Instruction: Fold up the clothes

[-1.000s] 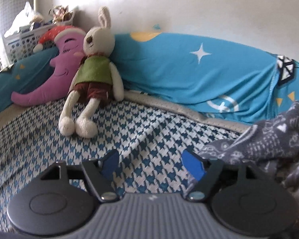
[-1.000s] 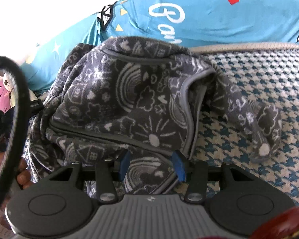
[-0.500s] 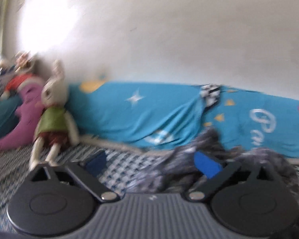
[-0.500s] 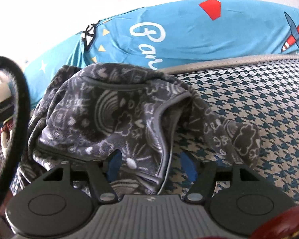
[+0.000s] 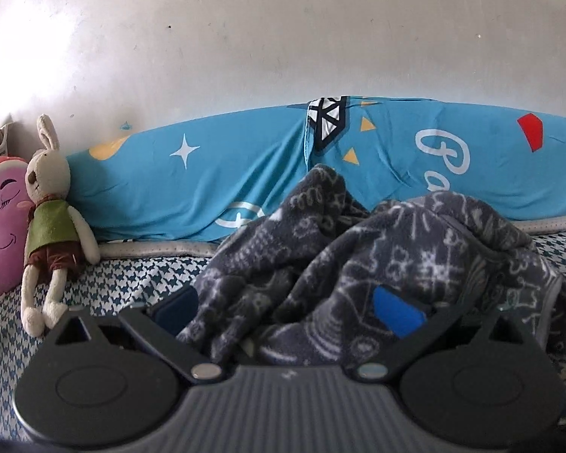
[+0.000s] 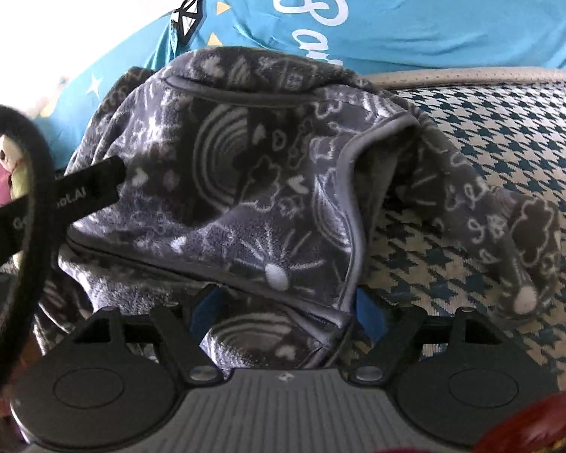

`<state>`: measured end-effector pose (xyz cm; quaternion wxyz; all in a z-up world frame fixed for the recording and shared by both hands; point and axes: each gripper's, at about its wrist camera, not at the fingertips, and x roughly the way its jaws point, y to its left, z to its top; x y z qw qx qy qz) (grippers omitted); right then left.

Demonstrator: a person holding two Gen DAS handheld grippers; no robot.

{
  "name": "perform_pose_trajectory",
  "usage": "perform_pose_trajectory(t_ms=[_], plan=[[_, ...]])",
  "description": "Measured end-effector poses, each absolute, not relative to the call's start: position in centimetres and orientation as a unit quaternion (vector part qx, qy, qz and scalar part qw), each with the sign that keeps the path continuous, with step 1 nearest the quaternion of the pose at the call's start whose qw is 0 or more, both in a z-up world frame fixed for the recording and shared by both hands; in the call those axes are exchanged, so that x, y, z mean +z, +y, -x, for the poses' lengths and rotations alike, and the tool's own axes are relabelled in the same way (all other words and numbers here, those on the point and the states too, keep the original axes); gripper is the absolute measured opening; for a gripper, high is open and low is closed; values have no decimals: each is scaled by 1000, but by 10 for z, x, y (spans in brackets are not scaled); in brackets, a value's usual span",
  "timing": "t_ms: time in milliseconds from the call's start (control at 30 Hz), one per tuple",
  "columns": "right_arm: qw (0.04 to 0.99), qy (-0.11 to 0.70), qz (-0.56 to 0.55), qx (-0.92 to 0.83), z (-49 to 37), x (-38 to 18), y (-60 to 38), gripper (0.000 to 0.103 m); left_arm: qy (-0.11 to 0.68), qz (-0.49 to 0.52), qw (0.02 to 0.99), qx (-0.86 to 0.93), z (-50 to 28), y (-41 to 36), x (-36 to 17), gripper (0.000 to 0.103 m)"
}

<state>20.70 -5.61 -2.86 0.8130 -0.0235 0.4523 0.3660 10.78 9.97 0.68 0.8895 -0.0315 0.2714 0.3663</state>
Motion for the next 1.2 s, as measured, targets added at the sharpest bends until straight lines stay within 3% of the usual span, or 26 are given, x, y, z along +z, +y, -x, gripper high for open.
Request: perform_pose_trajectory(t_ms=[67, 100, 167, 233, 333, 767, 1000, 1067, 1133, 1200], plan=[[816, 447, 26, 366, -206, -29, -55, 75, 272, 32, 887, 371, -106, 99, 7, 103], [819, 443, 31, 364, -205, -28, -55, 69, 272, 32, 886, 373, -105, 99, 8, 103], [829, 435, 42, 350, -205, -28, -55, 48, 272, 33, 884, 379, -103, 100, 8, 103], [836, 432, 43, 336, -208, -28, -58, 18, 272, 35, 881, 385, -101, 102, 9, 103], [834, 434, 11, 341, -215, -24, -66, 10, 272, 36, 874, 400, -99, 104, 10, 103], [842, 355, -61, 402, -217, 32, -91, 4, 281, 94, 827, 477, -76, 149, 6, 102], [847, 376, -111, 359, -239, 30, -117, 7, 279, 110, 839, 454, -59, 154, 14, 102], [839, 390, -126, 358, -244, 25, -121, 18, 277, 114, 844, 445, -54, 152, 17, 102], [832, 401, -138, 357, -248, 20, -124, 36, 276, 118, 848, 435, -46, 149, 20, 102], [826, 412, -144, 355, -249, 14, -122, 45, 277, 126, 851, 428, -39, 145, 20, 103]])
